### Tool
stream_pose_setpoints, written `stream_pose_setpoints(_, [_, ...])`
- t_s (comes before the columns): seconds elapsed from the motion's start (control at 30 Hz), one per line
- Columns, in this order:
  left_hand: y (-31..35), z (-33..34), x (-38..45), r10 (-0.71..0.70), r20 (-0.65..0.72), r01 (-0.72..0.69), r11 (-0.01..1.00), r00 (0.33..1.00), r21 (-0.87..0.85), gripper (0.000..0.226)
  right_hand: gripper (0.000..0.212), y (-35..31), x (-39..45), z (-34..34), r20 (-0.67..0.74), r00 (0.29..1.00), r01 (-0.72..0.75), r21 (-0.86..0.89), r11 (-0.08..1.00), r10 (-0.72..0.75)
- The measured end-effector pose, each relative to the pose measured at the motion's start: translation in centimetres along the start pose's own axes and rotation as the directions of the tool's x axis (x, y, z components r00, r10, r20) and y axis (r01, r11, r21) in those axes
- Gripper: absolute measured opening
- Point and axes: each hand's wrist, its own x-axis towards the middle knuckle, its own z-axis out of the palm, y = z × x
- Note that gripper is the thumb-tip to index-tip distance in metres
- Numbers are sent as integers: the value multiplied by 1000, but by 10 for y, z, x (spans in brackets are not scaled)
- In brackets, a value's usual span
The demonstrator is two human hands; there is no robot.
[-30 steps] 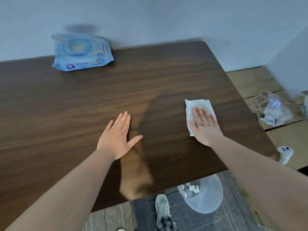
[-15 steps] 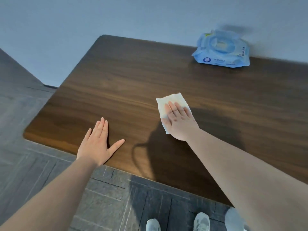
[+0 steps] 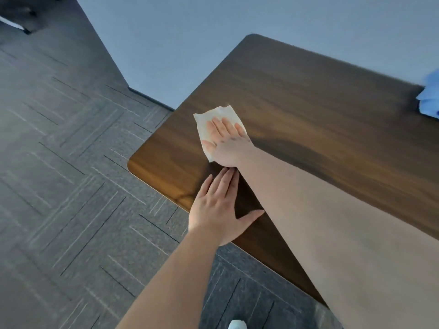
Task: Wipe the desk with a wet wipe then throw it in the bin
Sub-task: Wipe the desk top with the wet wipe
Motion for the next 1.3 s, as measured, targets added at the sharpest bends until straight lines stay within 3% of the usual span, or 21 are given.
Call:
stream_pose_setpoints(0.13, [1, -5, -1, 32, 82, -33, 999, 996, 13, 106, 58, -27, 28, 1, 6, 999, 51, -31, 998, -50])
stream_pose_setpoints(0.37, [-4, 0, -3, 46, 65, -47, 999, 997, 16, 103, 58, -26, 15, 1, 34, 997, 75, -43, 996, -73])
stream_pose_setpoints(0.5, [-4, -3, -12, 92, -37, -94, 994, 995, -47, 95, 58, -10, -31, 4, 51, 998, -42, 66, 997, 38])
stream_pose_setpoints(0.63, [-2, -2, -15, 233, -103, -229, 972, 967, 52, 68, 60, 25, -88, 10, 74, 986, -155, 115, 981, 147])
stream_pose_setpoints(0.8, [44, -14, -9, 320, -28, -319, 947, 947, 32, 83, 61, 90, -177, 17, 57, 952, -307, 162, 938, 301])
stream_pose_setpoints(0.93, [99, -10, -7, 369, 35, -369, 929, 929, -3, 91, 60, 154, -261, 24, 81, 874, -485, 188, 854, 478])
stream_pose_setpoints(1.3, [324, 48, -29, 629, 244, -656, 754, 739, 43, 89, 59, 316, -516, 57, 83, 566, -803, 283, 525, 820])
